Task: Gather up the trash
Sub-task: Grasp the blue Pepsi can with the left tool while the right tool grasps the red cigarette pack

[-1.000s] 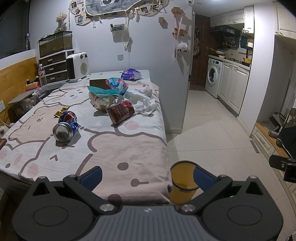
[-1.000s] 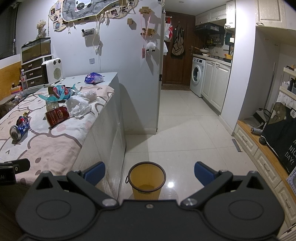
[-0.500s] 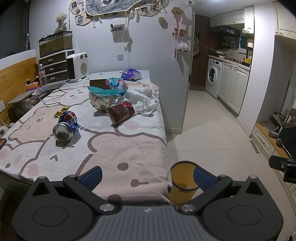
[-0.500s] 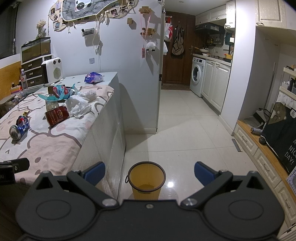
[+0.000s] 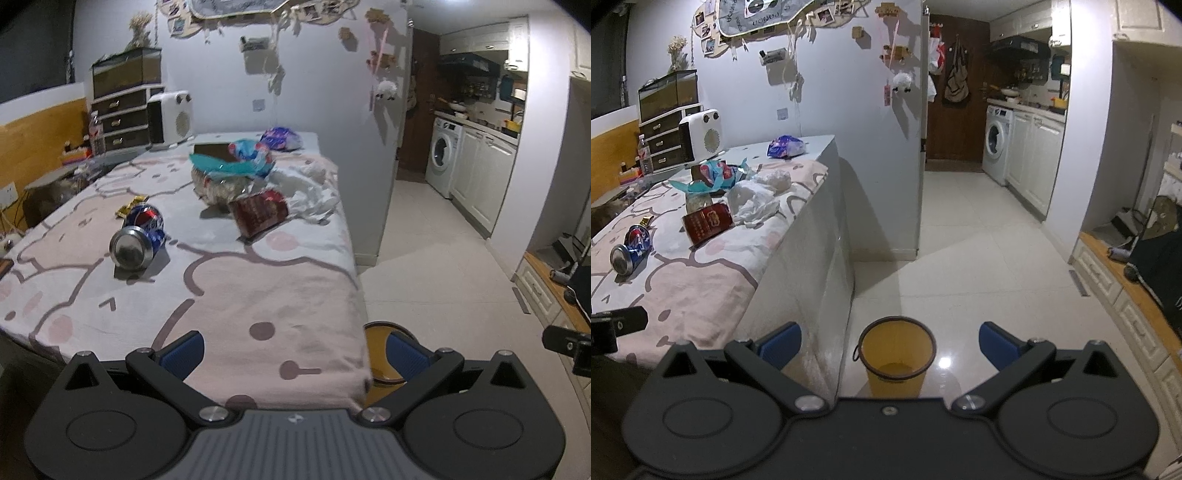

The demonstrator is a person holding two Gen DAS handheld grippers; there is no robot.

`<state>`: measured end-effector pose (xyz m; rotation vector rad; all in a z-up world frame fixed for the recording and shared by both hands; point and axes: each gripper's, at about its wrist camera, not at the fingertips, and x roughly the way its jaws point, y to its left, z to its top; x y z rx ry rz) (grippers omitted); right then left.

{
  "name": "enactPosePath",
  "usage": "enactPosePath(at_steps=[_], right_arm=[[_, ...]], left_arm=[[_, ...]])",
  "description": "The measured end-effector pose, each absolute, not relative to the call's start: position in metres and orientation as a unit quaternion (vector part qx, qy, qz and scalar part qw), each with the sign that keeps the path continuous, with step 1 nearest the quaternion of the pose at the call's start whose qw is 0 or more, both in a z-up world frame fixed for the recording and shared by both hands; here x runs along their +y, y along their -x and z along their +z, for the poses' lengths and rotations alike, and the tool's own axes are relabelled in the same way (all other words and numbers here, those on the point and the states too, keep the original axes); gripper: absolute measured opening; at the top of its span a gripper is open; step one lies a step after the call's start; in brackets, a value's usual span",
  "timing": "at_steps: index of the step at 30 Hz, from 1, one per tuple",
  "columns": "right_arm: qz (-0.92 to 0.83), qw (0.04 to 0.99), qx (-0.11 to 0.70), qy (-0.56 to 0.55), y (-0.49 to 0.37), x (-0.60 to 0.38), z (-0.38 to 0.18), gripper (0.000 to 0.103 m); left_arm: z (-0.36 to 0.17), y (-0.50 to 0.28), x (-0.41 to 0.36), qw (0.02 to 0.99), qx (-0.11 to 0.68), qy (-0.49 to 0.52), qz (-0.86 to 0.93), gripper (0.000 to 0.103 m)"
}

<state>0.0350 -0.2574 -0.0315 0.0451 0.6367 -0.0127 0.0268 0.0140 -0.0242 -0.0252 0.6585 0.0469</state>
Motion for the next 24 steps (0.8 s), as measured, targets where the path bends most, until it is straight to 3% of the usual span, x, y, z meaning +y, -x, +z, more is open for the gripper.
enactPosePath(at_steps=[16, 24], right_arm=[[0.039, 0.955, 0.291, -0.041, -0.101, -0.217, -0.056, 0.103], [0.072, 0.963, 0.25, -0.07, -0.128, -0.19, -0.061, 0.103]], left_arm=[[-0.049, -0.079, 0.118, 0.947, 0.278, 0.07, 0.147, 0.103], [-0.049, -0.108, 0.169, 0.961, 0.238, 0.05, 0.129, 0.103]])
